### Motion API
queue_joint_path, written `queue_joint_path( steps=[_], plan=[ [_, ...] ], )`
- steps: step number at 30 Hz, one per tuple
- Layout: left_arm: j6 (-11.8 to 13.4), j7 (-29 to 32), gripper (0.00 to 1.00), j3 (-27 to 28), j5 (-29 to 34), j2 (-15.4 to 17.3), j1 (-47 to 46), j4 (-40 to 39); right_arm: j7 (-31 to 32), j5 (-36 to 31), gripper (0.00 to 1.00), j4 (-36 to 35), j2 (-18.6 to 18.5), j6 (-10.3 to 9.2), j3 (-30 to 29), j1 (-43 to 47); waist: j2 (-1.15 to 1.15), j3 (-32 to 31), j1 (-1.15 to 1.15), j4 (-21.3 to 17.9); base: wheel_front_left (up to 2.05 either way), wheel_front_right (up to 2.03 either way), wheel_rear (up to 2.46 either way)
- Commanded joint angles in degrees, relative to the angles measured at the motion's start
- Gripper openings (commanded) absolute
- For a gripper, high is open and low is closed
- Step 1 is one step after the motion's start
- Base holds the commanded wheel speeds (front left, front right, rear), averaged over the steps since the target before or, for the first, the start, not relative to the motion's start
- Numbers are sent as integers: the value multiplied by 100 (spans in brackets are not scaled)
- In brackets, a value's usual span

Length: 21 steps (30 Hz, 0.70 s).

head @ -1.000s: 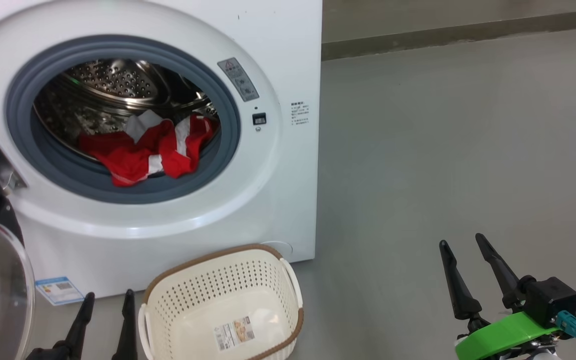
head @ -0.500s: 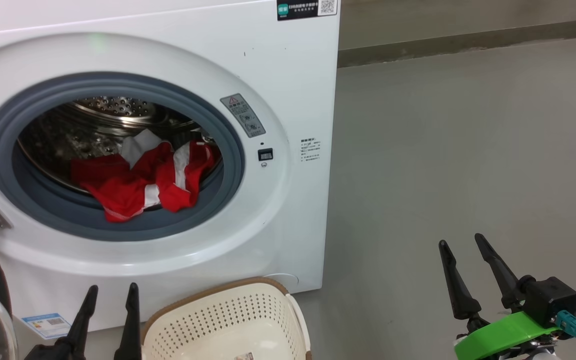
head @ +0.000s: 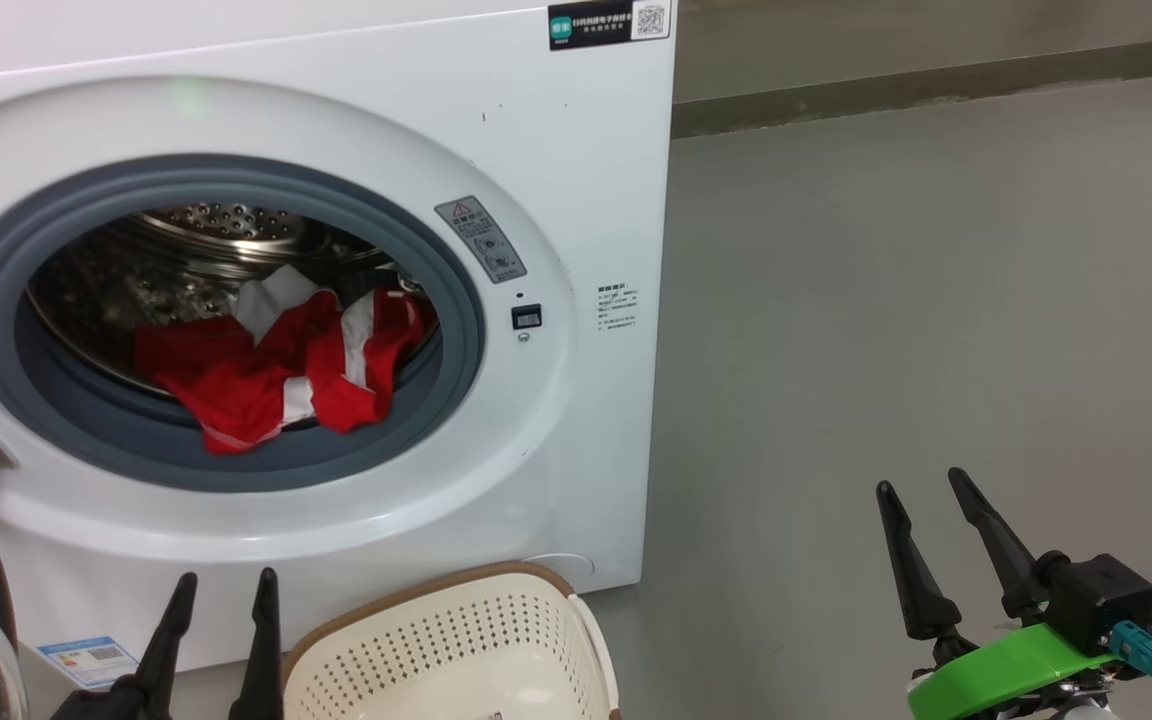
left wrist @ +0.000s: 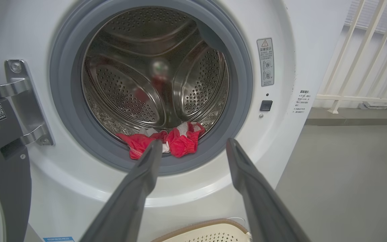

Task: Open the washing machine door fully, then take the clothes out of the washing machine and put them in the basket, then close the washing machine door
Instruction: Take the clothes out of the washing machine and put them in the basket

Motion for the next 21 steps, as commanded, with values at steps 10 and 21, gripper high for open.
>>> queue_joint_path(
  steps=[10,21],
  plan=[
    [-31,-69,100,192,60,33,-158,-69,-37,21,100,-115,-40,37,145,-125,0,-41,0,43,0,0,0],
    [-22,-69,100,179,76,30,-187,23,-37,33,100,-106,-71,37,209,-134,0,-55,0,107,0,0,0]
  ],
)
